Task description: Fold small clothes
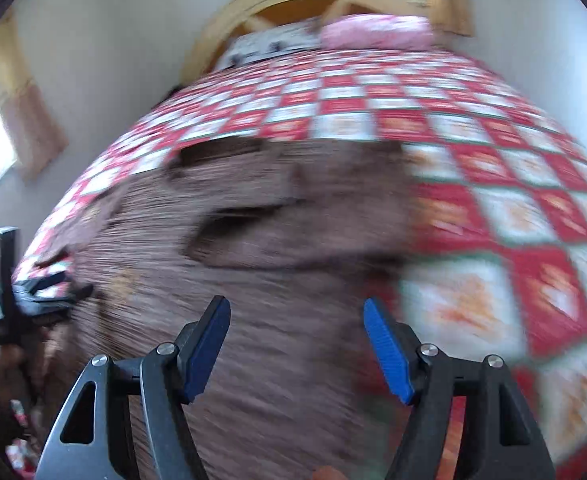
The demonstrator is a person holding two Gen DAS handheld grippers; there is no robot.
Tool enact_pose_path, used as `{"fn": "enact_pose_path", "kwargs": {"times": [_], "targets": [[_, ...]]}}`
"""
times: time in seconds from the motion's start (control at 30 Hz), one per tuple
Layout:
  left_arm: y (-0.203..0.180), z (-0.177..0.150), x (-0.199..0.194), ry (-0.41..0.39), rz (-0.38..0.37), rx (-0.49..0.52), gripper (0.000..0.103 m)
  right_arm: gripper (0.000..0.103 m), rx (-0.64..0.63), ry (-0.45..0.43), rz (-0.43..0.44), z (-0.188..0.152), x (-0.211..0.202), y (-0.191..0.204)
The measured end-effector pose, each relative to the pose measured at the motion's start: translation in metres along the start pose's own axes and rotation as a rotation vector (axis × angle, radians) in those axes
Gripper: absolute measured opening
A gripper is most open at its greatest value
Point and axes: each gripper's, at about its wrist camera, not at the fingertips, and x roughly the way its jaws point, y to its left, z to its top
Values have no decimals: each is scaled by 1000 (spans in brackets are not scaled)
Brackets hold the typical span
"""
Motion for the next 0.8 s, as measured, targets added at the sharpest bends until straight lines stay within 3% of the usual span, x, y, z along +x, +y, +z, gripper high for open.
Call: {"fn": "enact_pose_path", "kwargs": {"times": [0.17, 0.37, 0.43, 0.53, 0.57, 0.6, 0.63, 0.67, 0.8], "targets": [[-72, 27, -19, -25, -103, 158, 97, 70, 69, -105, -77, -40, -29, -41], [-143, 59, 15, -39, -63, 318, 75, 70, -23, -213, -77, -57, -40, -23], [-154, 68, 33, -18, -66, 323, 63, 70, -56, -256, -72, -59, -47, -15], [-163, 79, 58, 12, -92, 287, 55, 70, -91, -294, -67, -63, -54, -9], [-166, 81, 59, 3, -91, 283, 54, 70, -101, -296, -67, -63, -54, -7], [-168, 83, 61, -14, -92, 294, 47, 70, -107, -291, -72, -64, -53, -5], [-169, 84, 61, -17, -116, 298, 23, 70, -109, -280, -73, -63, -50, -5], [-168, 87, 61, -7, -155, 288, 7, 70, -107, -273, -73, -62, -49, -5], [-147, 96, 47, -34, -206, 197, 6, 70, -92, -261, -75, -62, -47, -8]]}}
